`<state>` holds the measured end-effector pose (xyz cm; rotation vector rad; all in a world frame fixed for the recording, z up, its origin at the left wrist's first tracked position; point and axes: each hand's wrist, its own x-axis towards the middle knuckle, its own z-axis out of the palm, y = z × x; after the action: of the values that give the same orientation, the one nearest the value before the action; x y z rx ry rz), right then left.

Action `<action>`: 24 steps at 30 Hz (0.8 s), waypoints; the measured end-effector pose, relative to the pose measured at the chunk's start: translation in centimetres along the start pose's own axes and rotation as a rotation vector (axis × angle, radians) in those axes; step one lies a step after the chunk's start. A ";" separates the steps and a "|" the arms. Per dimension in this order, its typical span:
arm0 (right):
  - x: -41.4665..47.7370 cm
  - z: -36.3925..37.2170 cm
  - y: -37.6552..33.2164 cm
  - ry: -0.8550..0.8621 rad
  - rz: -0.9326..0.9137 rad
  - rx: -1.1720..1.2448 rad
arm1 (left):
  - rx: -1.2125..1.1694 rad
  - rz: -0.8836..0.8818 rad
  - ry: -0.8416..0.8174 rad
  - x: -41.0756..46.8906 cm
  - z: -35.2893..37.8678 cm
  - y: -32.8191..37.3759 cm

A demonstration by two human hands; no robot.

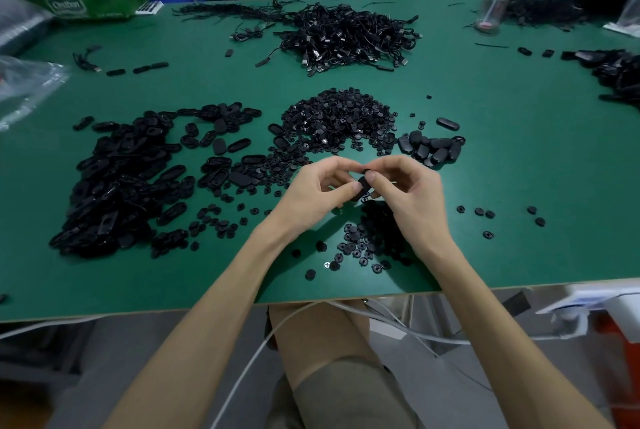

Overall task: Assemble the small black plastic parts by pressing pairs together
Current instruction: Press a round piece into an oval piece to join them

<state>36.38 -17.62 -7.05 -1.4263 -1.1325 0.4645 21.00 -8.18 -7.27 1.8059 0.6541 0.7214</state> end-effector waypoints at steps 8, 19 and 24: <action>0.0 -0.1 0.1 0.036 -0.016 0.000 | -0.104 -0.011 0.123 0.1 -0.1 -0.1; 0.0 0.1 0.1 0.037 0.023 -0.017 | -0.346 -0.092 0.171 0.0 0.0 0.1; 0.0 0.0 0.1 0.067 0.038 -0.028 | -0.302 -0.071 0.117 -0.1 -0.1 0.3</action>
<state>36.41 -17.56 -7.18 -1.4793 -1.0631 0.4261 20.94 -8.27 -6.96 1.4655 0.6452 0.8357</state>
